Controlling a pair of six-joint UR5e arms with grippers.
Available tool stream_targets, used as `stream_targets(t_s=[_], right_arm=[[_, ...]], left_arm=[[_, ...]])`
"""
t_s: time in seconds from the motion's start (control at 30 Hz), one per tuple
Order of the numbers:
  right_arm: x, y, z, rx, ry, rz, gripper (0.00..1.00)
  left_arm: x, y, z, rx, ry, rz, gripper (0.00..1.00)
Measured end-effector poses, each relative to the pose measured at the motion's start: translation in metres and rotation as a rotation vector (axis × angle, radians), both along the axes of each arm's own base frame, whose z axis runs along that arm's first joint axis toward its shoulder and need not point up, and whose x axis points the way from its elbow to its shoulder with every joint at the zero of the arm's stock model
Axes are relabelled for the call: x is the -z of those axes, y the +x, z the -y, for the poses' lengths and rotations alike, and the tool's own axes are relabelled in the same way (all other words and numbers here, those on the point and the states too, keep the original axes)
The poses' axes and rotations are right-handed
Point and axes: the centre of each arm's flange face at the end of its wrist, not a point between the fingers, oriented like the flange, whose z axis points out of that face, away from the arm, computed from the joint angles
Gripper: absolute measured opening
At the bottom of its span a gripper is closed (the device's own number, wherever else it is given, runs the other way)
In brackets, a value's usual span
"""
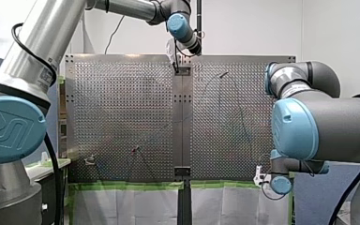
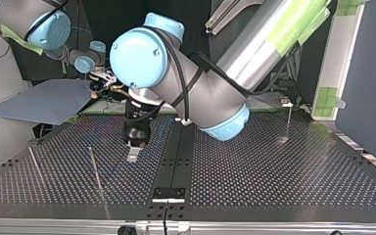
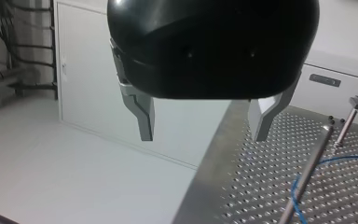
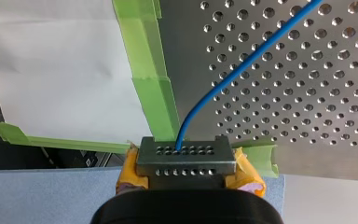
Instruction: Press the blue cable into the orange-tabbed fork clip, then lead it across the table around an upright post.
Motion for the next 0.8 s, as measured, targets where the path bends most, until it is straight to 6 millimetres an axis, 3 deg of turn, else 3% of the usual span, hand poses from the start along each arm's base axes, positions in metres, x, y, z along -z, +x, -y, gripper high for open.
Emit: stream_targets(t_s=[0.43, 0.8], right_arm=[[0.000, 0.002, 0.000, -0.004, -0.001, 0.000, 0.00], [-0.001, 0.002, 0.001, -0.006, -0.003, -0.003, 0.00]], left_arm=[[-0.029, -0.031, -0.027, -0.013, -0.023, 0.122, 1.00], [-0.051, -0.058, -0.056, -0.016, -0.169, 0.186, 1.00]])
